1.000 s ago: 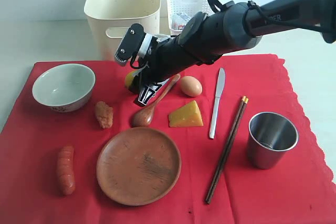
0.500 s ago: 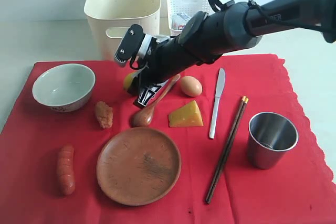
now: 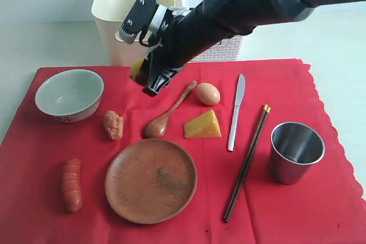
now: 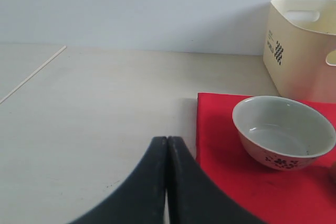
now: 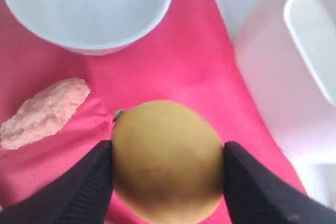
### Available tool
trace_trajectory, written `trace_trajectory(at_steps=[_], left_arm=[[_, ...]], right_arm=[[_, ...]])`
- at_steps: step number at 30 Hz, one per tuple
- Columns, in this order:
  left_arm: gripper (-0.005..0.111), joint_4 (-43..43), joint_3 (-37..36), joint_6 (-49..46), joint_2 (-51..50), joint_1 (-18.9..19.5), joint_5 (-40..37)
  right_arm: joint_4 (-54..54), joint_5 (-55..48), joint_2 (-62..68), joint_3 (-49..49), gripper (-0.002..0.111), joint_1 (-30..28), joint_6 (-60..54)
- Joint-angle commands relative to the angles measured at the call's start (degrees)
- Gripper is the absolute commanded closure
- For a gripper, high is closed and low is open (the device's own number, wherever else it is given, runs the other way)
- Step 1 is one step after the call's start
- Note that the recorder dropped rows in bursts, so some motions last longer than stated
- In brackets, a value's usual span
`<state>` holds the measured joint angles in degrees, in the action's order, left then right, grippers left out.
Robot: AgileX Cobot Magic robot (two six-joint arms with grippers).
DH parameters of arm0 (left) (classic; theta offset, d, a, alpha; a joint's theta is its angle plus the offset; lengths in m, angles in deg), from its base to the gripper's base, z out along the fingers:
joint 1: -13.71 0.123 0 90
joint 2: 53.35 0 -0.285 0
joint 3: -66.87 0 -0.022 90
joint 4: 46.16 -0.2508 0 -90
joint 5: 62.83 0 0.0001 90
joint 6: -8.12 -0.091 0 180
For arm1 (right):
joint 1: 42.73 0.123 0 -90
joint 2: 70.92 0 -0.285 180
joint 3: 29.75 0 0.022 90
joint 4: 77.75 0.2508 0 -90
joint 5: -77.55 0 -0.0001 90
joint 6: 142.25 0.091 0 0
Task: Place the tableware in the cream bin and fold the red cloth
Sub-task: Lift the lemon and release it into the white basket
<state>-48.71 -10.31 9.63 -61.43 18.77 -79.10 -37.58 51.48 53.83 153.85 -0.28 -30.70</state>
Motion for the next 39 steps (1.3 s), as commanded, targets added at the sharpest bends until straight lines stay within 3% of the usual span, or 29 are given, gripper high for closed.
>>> trace_trajectory(at_steps=[1,14,28,34,39], left_arm=[[0.106,0.2,0.0,0.5,0.3,0.2,0.5],[0.106,0.2,0.0,0.5,0.3,0.2,0.5],[0.106,0.2,0.0,0.5,0.3,0.2,0.5],[0.106,0.2,0.0,0.5,0.3,0.2,0.5],[0.106,0.2,0.0,0.5,0.3,0.2,0.5]], right_arm=[[-11.1,-1.6,-5.3,0.2,0.108,-1.3,18.1],[-31.4,-2.8,-10.2,0.1,0.108,-2.2,40.2],[-72.7,-12.3,-13.3,0.1,0.108,-2.5,77.4],[-73.6,-9.1,-13.0,0.1,0.108,-9.5,79.2],[-71.6,3.7,-11.3,0.1,0.108,-16.0,80.6]])
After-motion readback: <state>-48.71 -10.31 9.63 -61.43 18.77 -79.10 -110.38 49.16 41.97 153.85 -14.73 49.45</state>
